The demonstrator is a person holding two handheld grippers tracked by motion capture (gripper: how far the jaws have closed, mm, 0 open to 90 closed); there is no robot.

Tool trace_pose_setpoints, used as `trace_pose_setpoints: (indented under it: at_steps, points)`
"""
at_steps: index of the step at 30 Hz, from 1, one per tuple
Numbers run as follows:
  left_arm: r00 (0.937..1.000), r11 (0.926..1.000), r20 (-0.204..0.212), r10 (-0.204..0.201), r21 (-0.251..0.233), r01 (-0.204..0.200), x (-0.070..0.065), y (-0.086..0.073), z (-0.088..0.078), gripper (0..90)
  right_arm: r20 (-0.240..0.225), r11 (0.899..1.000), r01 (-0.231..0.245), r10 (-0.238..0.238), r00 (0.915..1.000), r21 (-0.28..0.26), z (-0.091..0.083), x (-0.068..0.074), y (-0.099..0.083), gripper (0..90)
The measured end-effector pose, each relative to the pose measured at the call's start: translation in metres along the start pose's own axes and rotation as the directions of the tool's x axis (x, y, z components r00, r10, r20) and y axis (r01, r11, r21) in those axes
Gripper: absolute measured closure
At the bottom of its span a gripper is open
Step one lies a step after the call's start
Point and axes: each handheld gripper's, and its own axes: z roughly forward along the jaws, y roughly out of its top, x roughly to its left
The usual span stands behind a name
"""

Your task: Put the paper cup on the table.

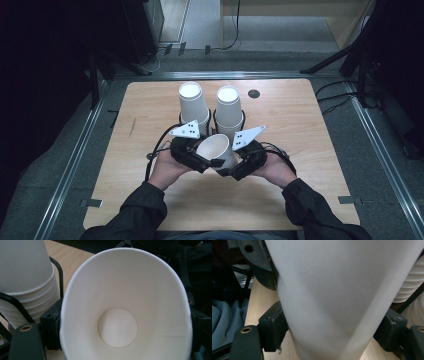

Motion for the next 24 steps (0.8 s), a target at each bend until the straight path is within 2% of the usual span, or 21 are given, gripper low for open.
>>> trace_pose_setpoints:
  at_steps: [4, 7, 10, 13, 18, 22, 24]
  points:
    - [0.9999, 1.0, 0.011, -0.006, 0.008, 0.006, 0.0, 0.001, -0.001, 16.5, 0.0, 1.0, -0.009, 0.009, 1.0, -0.002, -0.001, 0.0, -0.001, 22.2]
    - [1.0, 0.9999, 0.001, 0.002, 0.017, -0.002, -0.001, 0.001, -0.002, 16.6, 0.005, 1.0, -0.016, 0.016, 0.9999, -0.005, -0.002, 0.002, -0.001, 21.3]
    - [1.0, 0.9996, 0.0, -0.005, 0.028, 0.005, 0.001, 0.0, -0.003, 16.6, 0.025, 0.999, -0.048, 0.048, 0.9985, 0.008, -0.004, 0.002, -0.002, 16.7]
    - [1.0, 0.9988, 0.0, -0.005, 0.048, 0.005, 0.003, -0.002, -0.005, 16.5, 0.039, 0.998, -0.063, 0.062, 0.9973, 0.021, -0.006, 0.003, -0.005, 15.8]
    - [0.9999, 0.9975, -0.013, 0.011, 0.07, -0.01, 0.003, -0.002, -0.005, 16.5, 0.051, 0.996, -0.076, 0.074, 0.9959, 0.036, -0.008, 0.003, -0.01, 15.7]
    - [0.9997, 0.9962, -0.017, 0.017, 0.085, -0.015, 0.004, -0.003, -0.005, 16.5, 0.037, 0.994, -0.091, 0.089, 0.9953, 0.053, -0.01, 0.003, -0.012, 16.3]
    - [0.9989, 0.995, -0.04, 0.026, 0.098, -0.022, 0.004, -0.003, -0.005, 16.5, 0.049, 0.992, -0.11, 0.107, 0.9931, 0.064, -0.013, 0.003, -0.013, 16.5]
